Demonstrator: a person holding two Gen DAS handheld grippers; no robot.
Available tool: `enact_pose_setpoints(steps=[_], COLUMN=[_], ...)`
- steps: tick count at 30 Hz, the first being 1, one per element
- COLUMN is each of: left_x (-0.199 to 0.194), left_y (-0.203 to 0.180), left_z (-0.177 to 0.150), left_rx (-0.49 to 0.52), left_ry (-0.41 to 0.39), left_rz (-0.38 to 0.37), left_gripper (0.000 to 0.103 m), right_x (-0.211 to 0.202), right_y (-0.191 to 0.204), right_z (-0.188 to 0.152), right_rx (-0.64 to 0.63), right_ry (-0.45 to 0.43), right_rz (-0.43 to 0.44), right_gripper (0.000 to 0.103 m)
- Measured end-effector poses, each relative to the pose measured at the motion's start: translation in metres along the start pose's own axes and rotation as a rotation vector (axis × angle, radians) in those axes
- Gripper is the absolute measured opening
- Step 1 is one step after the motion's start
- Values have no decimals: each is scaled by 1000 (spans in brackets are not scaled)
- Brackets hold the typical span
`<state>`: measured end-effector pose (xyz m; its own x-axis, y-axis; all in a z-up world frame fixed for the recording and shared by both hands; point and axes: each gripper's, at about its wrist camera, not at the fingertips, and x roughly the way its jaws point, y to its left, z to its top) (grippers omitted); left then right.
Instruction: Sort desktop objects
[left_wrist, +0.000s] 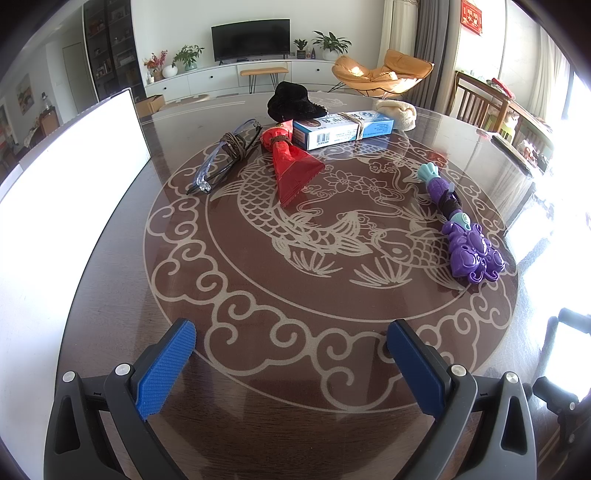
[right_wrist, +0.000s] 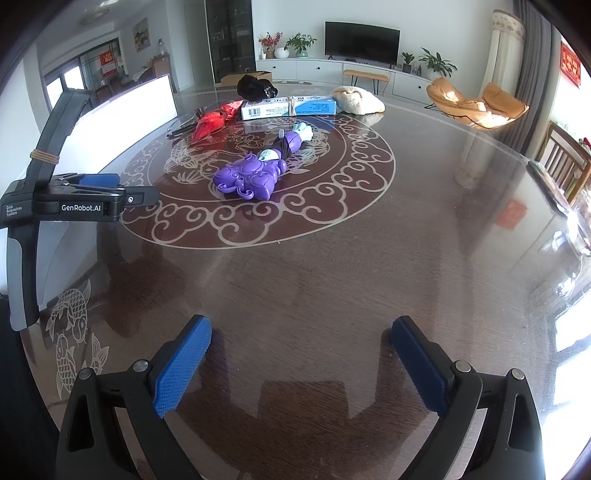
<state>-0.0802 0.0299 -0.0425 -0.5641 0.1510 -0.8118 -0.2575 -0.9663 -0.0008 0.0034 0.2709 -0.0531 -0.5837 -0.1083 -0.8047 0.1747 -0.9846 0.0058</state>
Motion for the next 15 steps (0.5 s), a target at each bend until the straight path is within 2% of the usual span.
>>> enact_pose_setpoints(steps=[15], left_x=[0], left_y=[0], left_z=[0], left_rx=[0], left_ry=[0], left_rz=[0], left_gripper=[103], right_x=[0], right_y=[-1], right_z=[1], right_rx=[5], right_ry=[4], right_rz=[-5], right_gripper=[102])
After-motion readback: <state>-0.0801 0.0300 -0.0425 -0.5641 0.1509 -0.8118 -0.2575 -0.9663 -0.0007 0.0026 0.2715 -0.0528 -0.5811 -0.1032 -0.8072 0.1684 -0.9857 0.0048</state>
